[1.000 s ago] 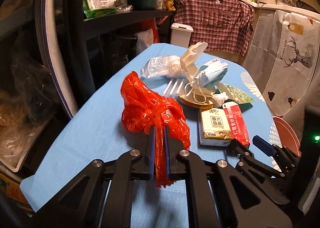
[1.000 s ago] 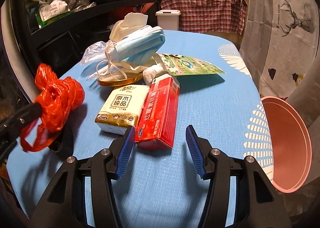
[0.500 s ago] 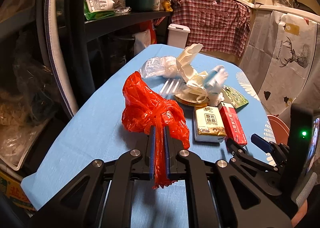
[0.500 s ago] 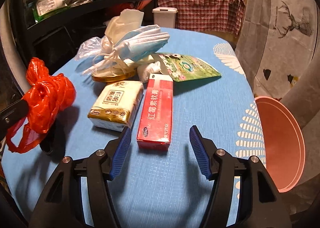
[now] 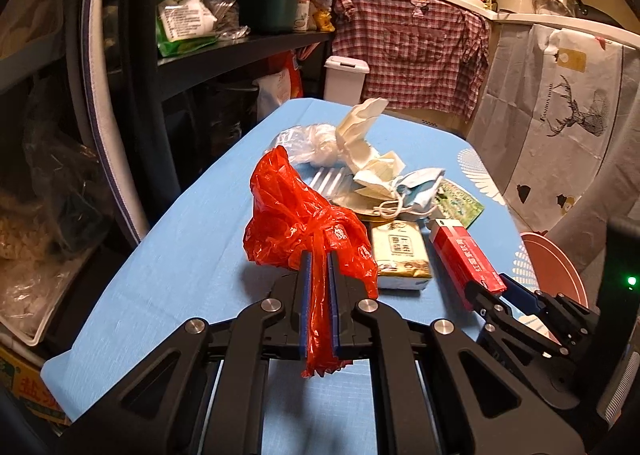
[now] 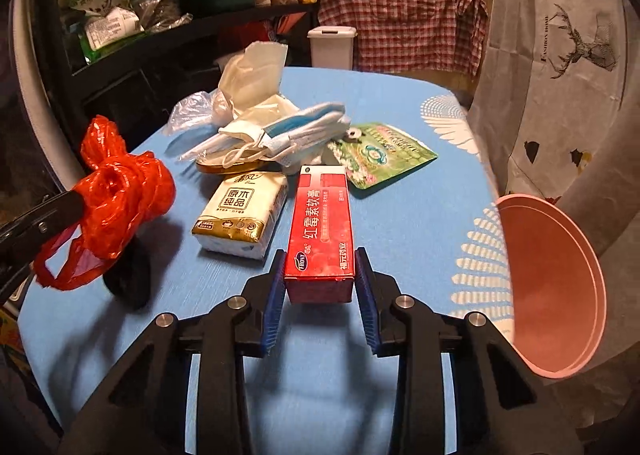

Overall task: Collect trash
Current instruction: 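Carry the red box over the pink bin with the right tool while the left tool carries the red bag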

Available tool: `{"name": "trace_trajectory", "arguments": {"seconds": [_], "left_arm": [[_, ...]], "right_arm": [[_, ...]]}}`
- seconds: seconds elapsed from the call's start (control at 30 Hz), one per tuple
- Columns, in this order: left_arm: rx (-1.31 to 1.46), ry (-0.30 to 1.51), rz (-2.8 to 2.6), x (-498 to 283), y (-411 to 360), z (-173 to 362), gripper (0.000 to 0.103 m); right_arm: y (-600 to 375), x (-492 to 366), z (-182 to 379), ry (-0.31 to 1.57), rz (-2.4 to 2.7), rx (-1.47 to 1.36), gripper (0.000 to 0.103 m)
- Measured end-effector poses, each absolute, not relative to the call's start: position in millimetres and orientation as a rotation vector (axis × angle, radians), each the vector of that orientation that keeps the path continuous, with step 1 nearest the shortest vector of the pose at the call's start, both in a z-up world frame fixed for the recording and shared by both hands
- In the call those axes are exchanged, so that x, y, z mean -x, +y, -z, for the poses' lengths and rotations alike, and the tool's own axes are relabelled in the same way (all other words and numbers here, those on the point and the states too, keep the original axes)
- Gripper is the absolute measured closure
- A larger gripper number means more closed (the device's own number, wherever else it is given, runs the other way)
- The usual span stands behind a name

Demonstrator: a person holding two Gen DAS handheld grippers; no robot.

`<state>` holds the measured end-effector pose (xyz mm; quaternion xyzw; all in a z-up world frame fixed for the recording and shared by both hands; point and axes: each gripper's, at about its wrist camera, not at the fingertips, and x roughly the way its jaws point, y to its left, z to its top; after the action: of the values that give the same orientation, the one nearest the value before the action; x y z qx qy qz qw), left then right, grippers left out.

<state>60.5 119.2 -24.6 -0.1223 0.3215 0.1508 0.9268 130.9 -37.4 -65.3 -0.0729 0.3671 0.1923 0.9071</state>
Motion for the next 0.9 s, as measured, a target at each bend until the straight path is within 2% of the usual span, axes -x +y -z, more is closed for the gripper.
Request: {"name": "trace_trajectory", "arguments": {"seconds": [0.9], "left_arm": [[0.133,0.612,-0.113,-59.4,37.5,-9.8,0.096]], "right_arm": [[-164.8,-82.2,-28.9,0.537,-0.212,0.085,0.069]]}}
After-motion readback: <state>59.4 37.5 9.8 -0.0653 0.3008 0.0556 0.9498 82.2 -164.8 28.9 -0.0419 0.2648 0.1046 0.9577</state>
